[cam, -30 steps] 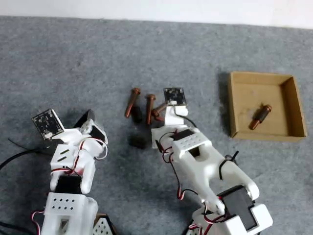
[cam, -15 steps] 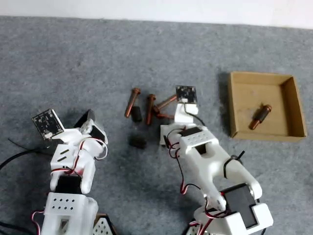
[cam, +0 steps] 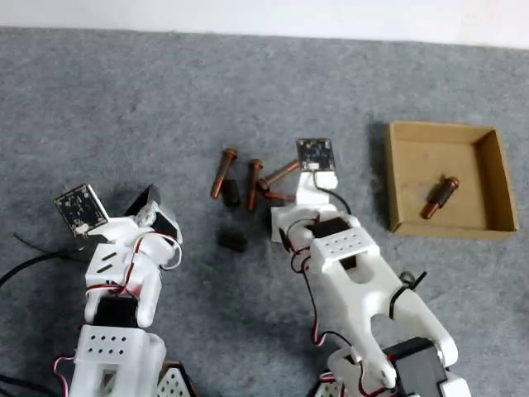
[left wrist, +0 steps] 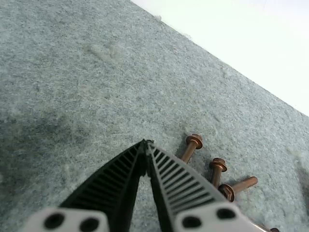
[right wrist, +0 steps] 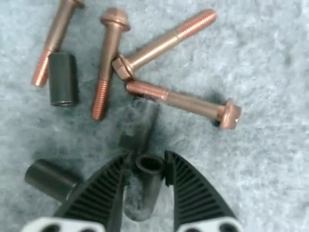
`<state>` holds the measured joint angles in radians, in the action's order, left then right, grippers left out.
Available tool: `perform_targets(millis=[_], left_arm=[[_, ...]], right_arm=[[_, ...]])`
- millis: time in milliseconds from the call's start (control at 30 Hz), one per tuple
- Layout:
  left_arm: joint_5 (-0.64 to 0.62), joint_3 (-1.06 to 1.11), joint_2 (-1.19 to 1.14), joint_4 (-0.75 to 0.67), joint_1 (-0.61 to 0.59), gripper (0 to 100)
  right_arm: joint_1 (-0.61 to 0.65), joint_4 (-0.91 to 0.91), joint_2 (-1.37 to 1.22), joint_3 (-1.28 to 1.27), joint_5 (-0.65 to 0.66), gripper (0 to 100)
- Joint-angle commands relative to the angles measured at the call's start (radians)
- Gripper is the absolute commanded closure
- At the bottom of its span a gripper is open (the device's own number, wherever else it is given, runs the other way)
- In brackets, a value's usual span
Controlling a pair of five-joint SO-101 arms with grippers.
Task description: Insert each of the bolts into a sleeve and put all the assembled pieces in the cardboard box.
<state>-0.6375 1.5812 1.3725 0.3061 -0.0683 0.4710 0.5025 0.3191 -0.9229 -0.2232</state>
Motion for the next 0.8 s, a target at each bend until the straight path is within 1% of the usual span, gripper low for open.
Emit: perform_targets(millis=[0, 133, 600, 767], left_arm=[[0.009, -0.008, 0.012, -0.023, 0.018, 99], [0.009, -0.008, 0.012, -0.023, 0.018, 99], [0.009, -0.008, 0.012, -0.023, 0.018, 99], [0.009, -0.008, 0.012, -0.023, 0.018, 99]], right_arm=[[0.004, 0.039, 0.048, 0.015, 0.012, 93.7], [0.007, 0.099, 0.048, 0.015, 0.012, 87.3], [0.03, 0.093, 0.045, 0.008, 0.012, 87.2], [0.03, 0.027, 0.045, 0.007, 0.006, 87.2]])
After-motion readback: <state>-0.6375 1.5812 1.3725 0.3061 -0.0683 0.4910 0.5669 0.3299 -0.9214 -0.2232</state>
